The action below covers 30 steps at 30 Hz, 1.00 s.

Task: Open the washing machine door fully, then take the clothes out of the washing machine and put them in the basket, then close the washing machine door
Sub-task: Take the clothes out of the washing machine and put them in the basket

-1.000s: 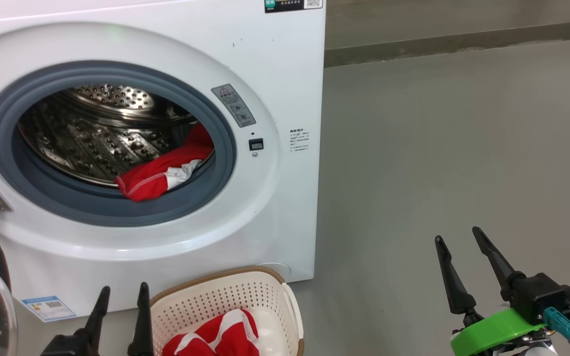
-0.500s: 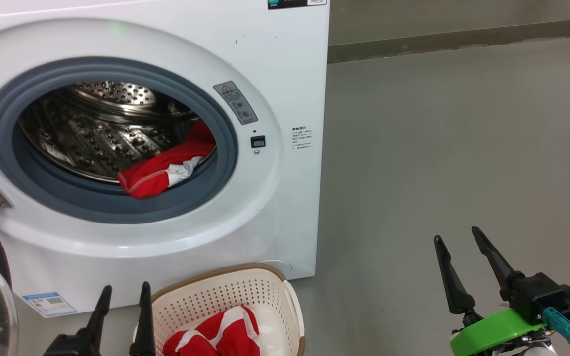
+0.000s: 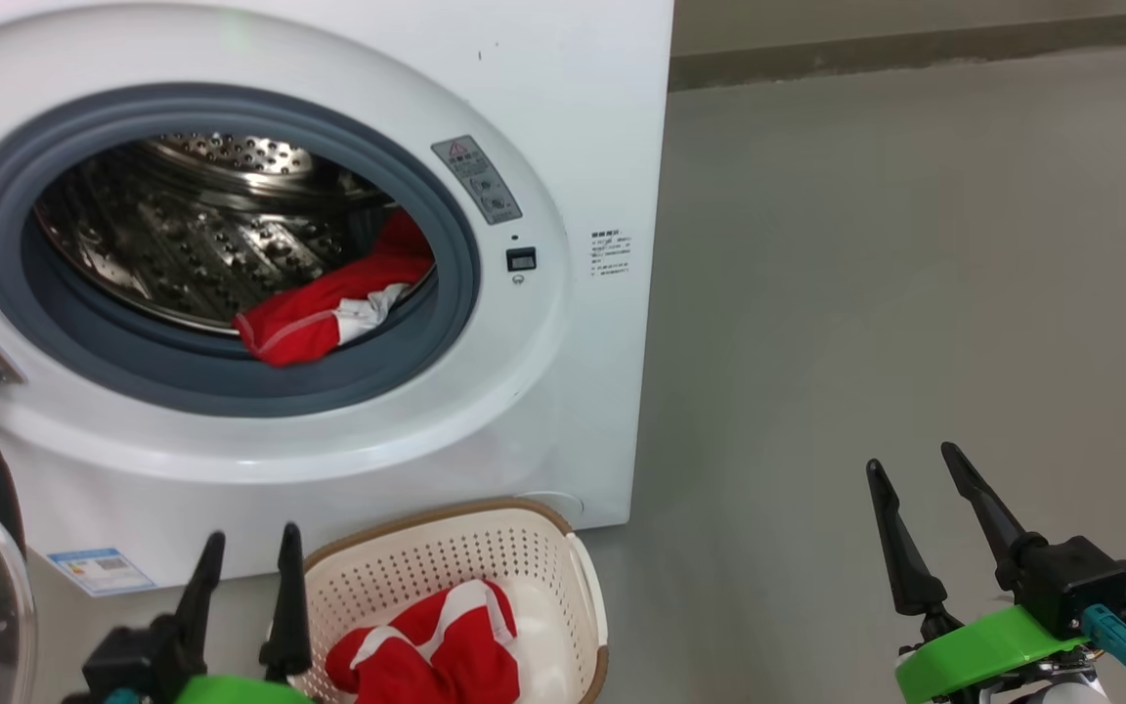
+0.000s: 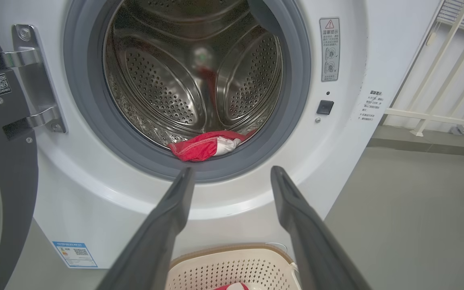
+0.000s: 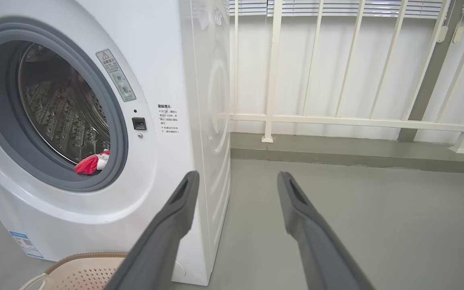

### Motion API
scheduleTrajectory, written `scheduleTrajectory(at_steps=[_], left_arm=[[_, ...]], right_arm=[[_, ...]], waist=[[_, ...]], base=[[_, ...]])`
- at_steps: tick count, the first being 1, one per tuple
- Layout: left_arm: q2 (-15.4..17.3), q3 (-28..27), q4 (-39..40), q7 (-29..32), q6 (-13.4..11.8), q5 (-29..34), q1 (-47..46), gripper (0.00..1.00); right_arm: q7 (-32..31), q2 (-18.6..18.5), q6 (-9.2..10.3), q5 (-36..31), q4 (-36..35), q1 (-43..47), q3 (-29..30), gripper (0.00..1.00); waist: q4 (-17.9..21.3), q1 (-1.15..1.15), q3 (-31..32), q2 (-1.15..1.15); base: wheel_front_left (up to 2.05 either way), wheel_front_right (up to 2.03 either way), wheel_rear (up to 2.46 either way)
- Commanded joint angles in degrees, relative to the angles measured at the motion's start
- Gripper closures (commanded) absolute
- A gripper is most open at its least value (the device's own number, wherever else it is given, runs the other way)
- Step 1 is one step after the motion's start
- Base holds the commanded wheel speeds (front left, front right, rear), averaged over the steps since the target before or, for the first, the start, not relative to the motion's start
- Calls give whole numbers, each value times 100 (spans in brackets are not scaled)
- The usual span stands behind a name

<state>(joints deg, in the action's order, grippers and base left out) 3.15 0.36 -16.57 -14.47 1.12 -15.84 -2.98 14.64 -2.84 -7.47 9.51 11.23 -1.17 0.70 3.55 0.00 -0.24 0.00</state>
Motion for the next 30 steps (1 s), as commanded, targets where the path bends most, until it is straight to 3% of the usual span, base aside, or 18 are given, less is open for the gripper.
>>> scheduleTrajectory(at_steps=[1,14,30], left_arm=[[65,-159,65,-50,5,-65,-406,0],[187,-146,-421,18,31,-219,-1758,0],[432,-127,-1723,-15,58,-211,-3883,0]], right_arm=[[36,-14,-2,8,-171,-183,-135,0],[36,-10,-2,-36,-326,-627,-219,0],[36,-94,-2,-68,-441,-1305,-496,0]], waist=[[-51,0,-134,0],[-128,0,-1130,0],[-67,0,-2268,0]], base=[[0,0,0],[0,0,0],[0,0,0]])
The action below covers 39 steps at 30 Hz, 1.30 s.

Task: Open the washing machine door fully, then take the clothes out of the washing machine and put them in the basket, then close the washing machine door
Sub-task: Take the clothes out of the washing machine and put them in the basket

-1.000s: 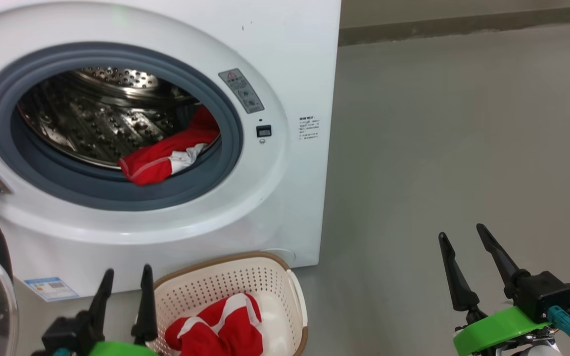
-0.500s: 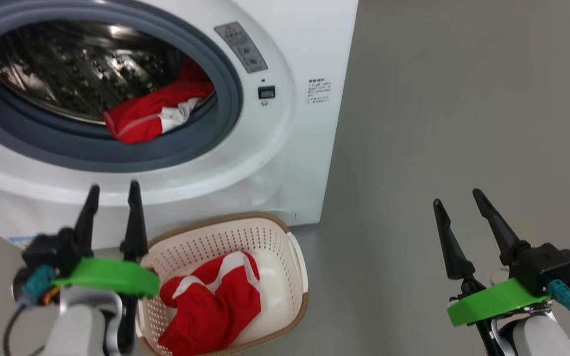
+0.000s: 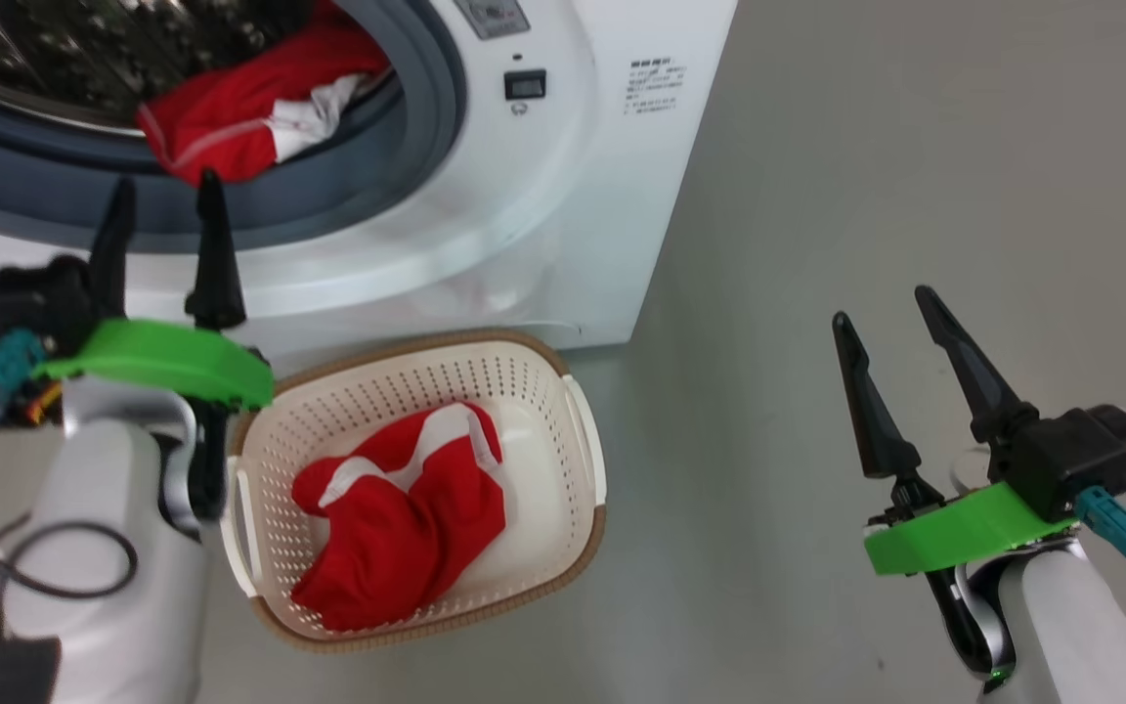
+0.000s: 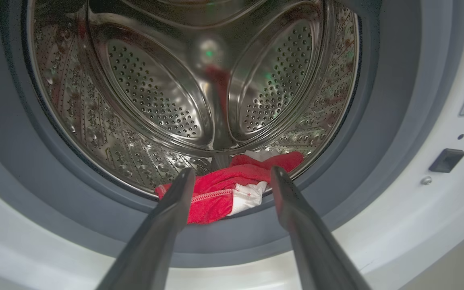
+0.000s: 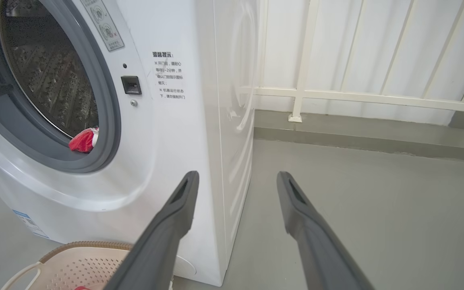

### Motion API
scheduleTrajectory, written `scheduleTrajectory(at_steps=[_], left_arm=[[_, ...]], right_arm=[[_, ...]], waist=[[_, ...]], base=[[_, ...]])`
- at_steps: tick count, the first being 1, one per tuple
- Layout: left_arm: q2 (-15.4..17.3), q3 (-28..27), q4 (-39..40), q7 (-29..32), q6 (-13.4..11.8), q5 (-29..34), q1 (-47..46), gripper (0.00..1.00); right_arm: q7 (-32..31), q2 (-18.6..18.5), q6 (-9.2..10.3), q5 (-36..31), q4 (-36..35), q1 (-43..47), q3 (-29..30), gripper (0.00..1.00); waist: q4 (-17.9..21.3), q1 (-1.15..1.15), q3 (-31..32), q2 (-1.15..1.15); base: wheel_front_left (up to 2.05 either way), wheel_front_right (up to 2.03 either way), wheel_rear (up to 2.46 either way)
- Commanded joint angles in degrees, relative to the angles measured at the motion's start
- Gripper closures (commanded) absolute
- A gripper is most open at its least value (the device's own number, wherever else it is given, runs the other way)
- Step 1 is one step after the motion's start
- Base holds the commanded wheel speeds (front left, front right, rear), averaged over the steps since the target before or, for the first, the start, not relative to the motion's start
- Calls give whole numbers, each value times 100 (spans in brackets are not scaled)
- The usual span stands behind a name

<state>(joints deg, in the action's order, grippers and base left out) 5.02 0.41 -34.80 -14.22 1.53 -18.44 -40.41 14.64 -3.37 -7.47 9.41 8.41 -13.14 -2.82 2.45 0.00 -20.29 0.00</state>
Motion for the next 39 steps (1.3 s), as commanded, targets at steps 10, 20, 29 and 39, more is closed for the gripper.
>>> scheduleTrajectory(at_steps=[10,20,29,39], left_arm=[[569,9,-785,-42,84,224,-1422,0],[614,-120,-1712,680,347,-239,-2538,0],[818,98,-2416,1779,342,-219,-3196,0],[912,341,-2869,2599,321,-156,-3378,0]], right_arm=[[36,-143,-2,-129,-175,-446,-427,0],[36,-228,-2,-82,-182,-603,-659,0],[36,-246,-2,13,-248,-678,-790,0],[36,-202,-2,90,-289,-755,-872,0]], waist=[[182,0,-904,0],[317,0,-1231,0],[451,0,-1400,0],[555,0,-1484,0]], base=[[0,0,0],[0,0,0],[0,0,0],[0,0,0]])
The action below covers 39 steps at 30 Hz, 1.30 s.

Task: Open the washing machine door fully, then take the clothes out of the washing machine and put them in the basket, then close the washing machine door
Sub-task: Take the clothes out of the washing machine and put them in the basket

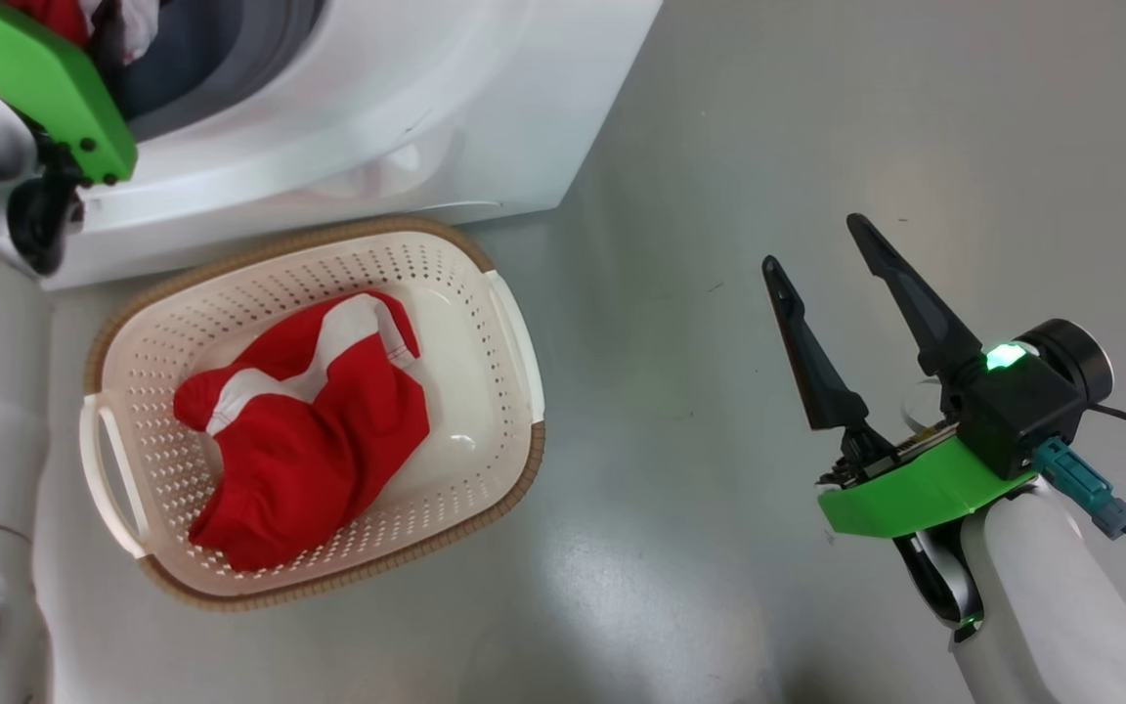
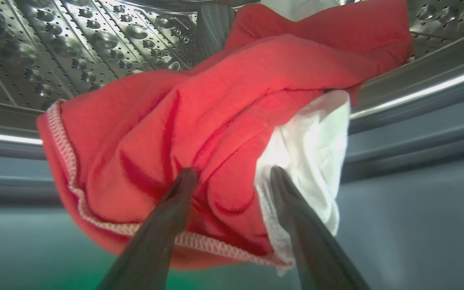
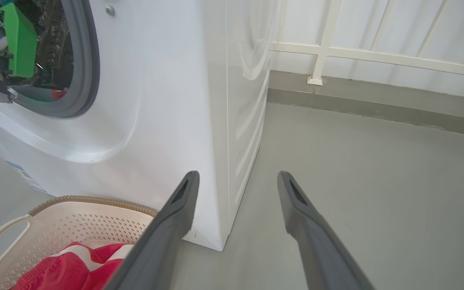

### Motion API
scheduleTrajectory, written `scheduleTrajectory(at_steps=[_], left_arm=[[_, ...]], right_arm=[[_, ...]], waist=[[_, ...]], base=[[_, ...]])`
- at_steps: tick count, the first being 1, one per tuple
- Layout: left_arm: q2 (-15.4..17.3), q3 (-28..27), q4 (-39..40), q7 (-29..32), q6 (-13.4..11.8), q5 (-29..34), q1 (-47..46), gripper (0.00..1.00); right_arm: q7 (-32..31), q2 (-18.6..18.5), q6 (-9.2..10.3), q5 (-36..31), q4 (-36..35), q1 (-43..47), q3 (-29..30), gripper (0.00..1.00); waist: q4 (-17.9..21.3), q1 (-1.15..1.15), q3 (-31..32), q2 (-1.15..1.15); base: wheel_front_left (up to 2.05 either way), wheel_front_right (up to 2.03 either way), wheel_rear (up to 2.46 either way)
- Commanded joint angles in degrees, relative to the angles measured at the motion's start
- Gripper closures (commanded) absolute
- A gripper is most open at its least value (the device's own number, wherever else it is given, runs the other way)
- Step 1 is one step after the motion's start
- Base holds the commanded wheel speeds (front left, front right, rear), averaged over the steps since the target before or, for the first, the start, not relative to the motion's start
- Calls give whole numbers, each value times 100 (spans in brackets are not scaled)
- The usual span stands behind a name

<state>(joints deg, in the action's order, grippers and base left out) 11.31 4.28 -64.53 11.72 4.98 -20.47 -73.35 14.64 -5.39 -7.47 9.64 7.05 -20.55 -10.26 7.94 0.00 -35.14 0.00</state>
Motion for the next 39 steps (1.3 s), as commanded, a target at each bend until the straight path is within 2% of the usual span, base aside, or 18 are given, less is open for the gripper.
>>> scheduleTrajectory(at_steps=[1,5,6,7,8,9,15,20,30,35,39], left_arm=[[311,-15,59,67,-67,78,-80,0],[410,63,-33,125,-251,165,-74,0],[422,67,-47,122,-280,166,-72,19],[431,71,-58,113,-302,165,-69,56],[444,75,-62,82,-336,169,-65,85],[458,86,-64,45,-373,182,-60,100],[428,47,29,-396,-409,104,-9,100],[357,0,201,-1041,-374,25,58,100],[163,-152,553,-2374,-134,-215,425,100],[65,-397,1124,-2661,-47,-357,837,100],[-23,-728,2077,-2669,-96,-236,1353,100]], right_arm=[[36,6,-2,74,-155,-14,-135,0],[36,29,-2,101,-157,-8,-134,0],[36,34,-2,106,-155,-5,-135,0],[36,39,-2,111,-154,-1,-137,0],[36,45,-2,118,-149,5,-139,0],[36,49,-2,127,-145,9,-144,0],[36,64,-2,163,-117,5,-136,0],[36,61,-2,165,-87,-5,-128,0],[36,53,-2,160,-32,-24,-130,0],[36,51,-2,179,29,-22,-119,0],[36,54,-2,186,54,-32,-117,0]], waist=[[18,0,1,0],[65,0,2,0],[77,0,3,0],[87,0,5,0],[96,0,7,0],[106,0,4,0],[106,0,-6,0],[60,0,13,0],[-65,0,148,0],[-167,0,273,0],[-201,0,381,0]], base=[[0,0,0],[0,0,0],[0,0,0],[0,0,0],[0,0,0],[0,0,0],[0,0,0],[0,0,0],[0,0,0],[0,0,0],[0,0,0]])
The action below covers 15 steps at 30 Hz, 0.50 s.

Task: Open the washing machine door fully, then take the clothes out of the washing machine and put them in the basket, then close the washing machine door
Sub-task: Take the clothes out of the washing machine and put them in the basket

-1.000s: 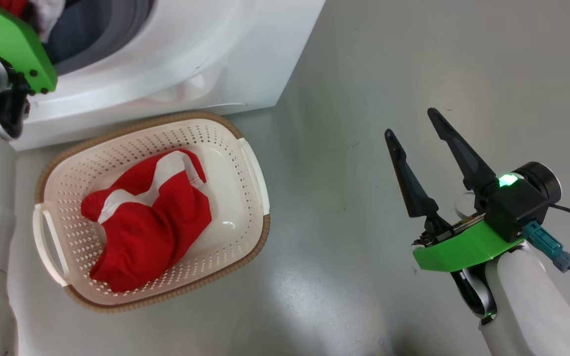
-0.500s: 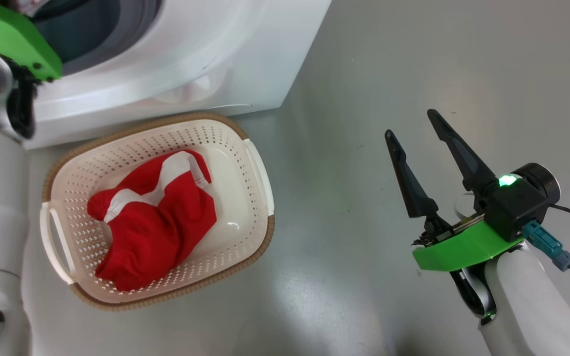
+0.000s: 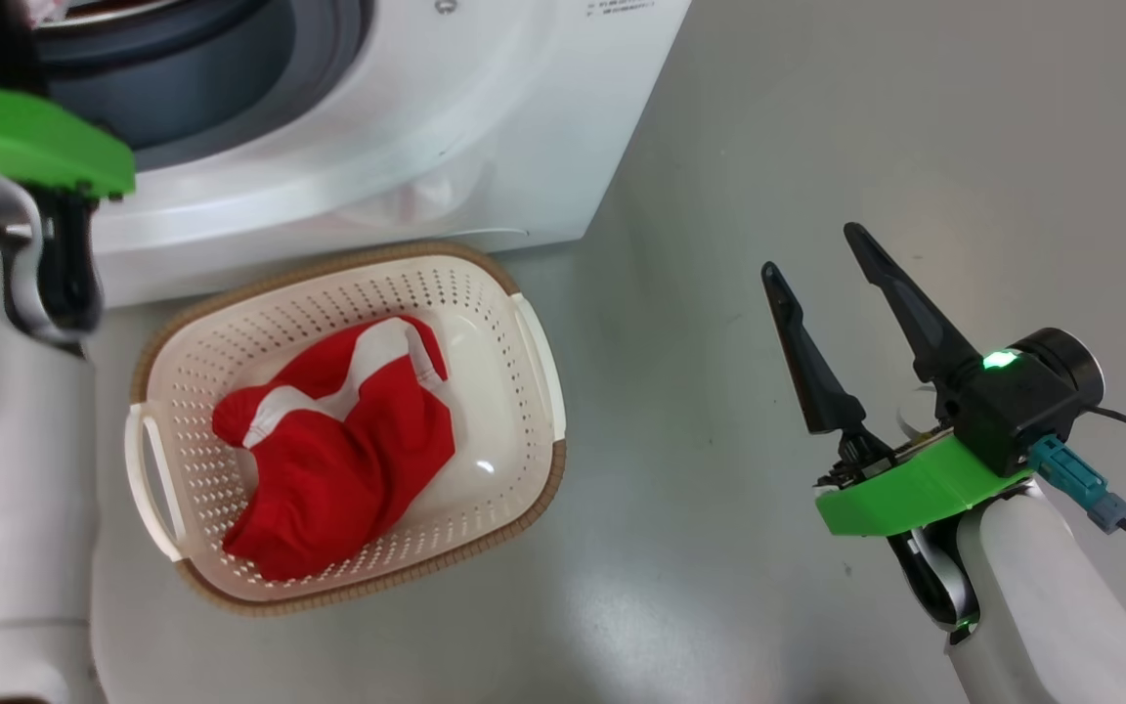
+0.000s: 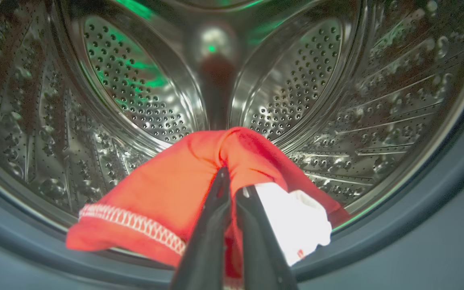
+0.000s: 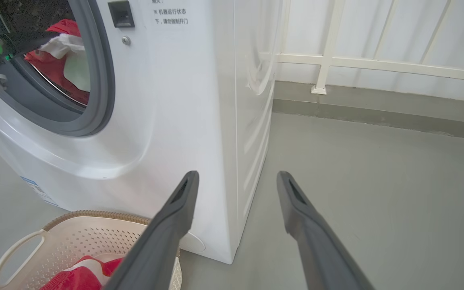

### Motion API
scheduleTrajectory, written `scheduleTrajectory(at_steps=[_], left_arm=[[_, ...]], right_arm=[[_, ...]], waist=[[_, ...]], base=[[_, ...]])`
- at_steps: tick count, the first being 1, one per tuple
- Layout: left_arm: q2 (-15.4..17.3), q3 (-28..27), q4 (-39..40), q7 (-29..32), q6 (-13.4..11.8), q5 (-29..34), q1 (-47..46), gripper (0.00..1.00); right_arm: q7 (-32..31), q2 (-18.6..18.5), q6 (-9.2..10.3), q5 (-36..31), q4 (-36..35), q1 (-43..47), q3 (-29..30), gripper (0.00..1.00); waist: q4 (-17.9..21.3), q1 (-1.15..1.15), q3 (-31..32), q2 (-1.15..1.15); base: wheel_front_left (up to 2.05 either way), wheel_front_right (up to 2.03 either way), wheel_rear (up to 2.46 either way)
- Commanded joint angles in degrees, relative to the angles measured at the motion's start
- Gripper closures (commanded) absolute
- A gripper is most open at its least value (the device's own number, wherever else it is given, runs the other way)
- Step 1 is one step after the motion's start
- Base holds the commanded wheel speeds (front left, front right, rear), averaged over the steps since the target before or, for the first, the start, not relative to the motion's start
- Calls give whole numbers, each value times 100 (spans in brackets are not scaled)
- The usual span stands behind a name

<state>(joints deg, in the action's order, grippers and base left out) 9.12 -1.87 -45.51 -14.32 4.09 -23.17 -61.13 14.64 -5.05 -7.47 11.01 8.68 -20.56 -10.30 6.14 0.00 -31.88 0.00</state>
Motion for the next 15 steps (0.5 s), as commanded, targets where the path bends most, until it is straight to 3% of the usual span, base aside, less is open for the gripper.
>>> scheduleTrajectory(at_steps=[1,15], left_arm=[[155,-175,402,-65,8,88,285,100],[-408,-649,2193,-67,122,870,2179,100]], right_arm=[[36,24,-2,54,-103,-26,-106,0],[36,102,-2,80,31,338,65,0]], waist=[[-25,0,96,0],[-115,0,1050,0]], base=[[0,0,0],[0,0,0]])
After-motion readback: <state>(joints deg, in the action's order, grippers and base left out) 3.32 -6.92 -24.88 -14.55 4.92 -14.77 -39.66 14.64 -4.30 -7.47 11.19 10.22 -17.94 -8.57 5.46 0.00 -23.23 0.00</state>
